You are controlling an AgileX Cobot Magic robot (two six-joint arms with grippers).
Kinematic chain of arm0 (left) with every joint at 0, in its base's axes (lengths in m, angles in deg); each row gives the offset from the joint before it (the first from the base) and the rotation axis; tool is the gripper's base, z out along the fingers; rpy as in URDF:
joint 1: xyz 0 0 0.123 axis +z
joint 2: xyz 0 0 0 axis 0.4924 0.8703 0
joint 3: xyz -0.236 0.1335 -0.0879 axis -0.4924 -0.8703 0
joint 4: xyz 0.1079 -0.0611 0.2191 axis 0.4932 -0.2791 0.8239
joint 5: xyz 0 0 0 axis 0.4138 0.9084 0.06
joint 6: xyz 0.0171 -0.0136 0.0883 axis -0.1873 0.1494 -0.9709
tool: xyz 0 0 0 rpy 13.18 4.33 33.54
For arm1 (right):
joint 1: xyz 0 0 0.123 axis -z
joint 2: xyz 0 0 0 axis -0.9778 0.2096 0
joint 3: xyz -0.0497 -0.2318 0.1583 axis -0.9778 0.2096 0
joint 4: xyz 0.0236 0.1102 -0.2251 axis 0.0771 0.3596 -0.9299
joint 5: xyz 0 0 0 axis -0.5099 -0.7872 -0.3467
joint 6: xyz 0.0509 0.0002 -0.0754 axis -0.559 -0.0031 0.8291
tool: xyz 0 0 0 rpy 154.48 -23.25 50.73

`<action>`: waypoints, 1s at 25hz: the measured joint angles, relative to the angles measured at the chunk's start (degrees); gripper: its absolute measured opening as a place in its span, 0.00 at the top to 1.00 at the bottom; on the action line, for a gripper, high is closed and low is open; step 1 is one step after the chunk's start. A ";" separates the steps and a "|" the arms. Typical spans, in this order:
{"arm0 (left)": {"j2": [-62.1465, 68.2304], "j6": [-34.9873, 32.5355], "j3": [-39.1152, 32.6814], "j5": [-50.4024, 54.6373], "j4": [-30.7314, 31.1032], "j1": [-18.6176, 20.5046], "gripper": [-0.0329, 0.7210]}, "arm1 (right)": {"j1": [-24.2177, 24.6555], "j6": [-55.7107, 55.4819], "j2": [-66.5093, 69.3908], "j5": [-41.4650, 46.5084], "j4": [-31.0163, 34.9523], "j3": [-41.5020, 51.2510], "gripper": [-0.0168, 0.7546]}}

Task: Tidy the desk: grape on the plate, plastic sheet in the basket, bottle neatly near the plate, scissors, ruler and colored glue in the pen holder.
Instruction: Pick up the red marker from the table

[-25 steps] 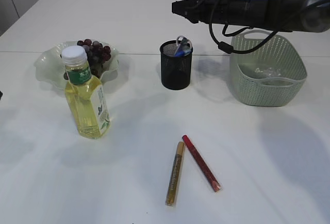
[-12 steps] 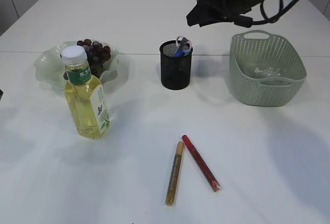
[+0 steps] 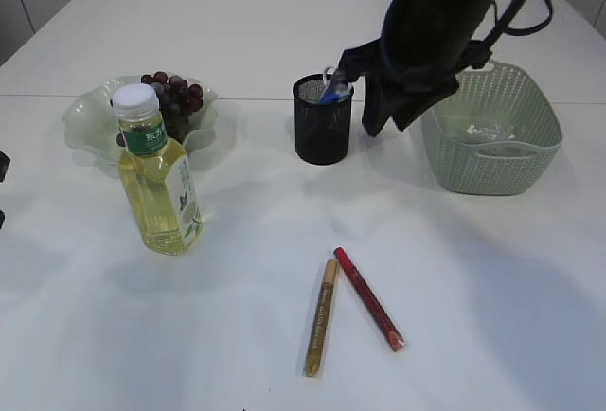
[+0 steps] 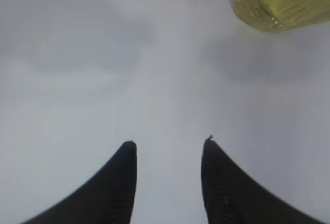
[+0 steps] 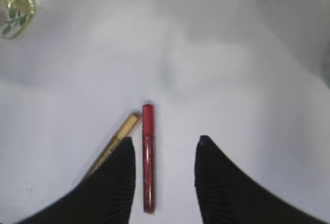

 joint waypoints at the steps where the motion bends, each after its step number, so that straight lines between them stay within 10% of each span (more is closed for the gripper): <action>1: 0.00 0.00 0.00 -0.13 0.00 0.00 0.55 | -1.49 -0.75 0.00 0.12 -0.78 0.75 0.57; 25: 0.00 0.00 0.00 -0.24 0.00 0.00 0.55 | -10.95 -12.47 -0.16 -12.69 -6.09 25.04 0.56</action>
